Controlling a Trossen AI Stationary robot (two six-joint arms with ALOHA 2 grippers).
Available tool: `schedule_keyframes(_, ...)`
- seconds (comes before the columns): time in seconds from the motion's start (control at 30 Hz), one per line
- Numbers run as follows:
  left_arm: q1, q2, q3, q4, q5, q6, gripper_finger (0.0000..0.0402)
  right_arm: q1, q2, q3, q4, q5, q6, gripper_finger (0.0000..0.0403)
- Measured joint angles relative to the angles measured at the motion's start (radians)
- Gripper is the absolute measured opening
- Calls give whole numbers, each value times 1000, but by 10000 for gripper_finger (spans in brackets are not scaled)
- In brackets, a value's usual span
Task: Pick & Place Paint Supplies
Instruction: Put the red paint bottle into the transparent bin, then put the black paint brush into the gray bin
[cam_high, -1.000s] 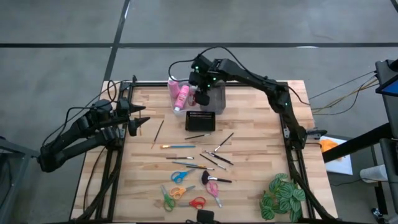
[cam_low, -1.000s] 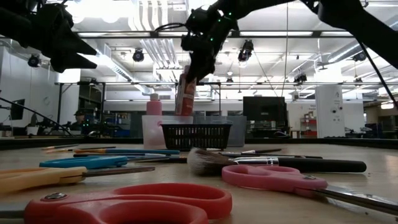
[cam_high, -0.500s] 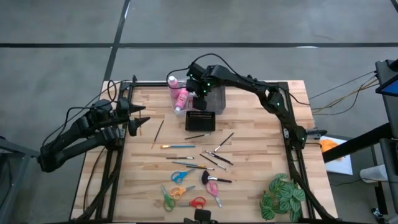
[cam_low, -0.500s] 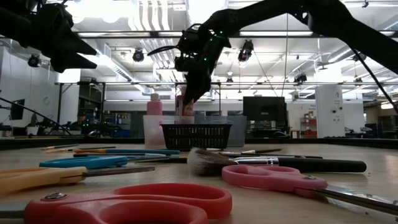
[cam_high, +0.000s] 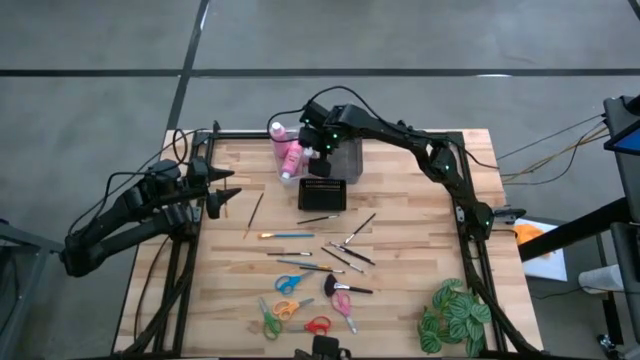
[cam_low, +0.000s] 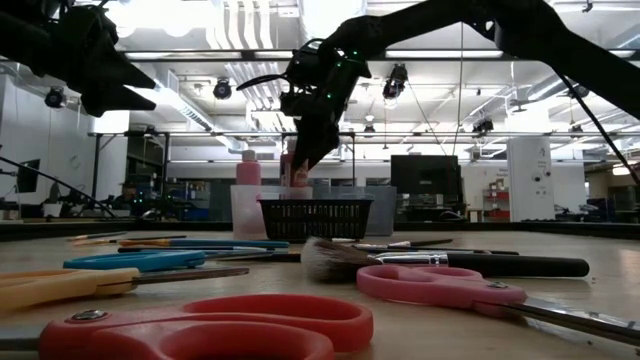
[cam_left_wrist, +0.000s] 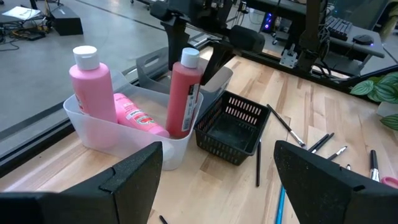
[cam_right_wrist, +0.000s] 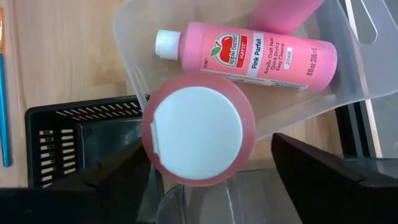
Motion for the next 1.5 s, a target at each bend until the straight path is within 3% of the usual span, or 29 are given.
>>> schedule_keyframes(0.13,0,0,0,0,0,0,311,0,0,0,1,0,-1,349)
schedule_keyframes(0.43,0,0,0,0,0,0,311,1,-24,0,-23,-4,-4,351)
schedule_keyframes(1.1,0,0,0,0,0,0,311,2,-260,-21,-140,29,40,351)
schedule_keyframes(1.3,0,0,0,0,0,0,311,2,-387,-124,-160,26,-7,333)
schedule_keyframes(1.5,0,0,0,0,0,0,311,2,-561,-368,-41,26,72,288)
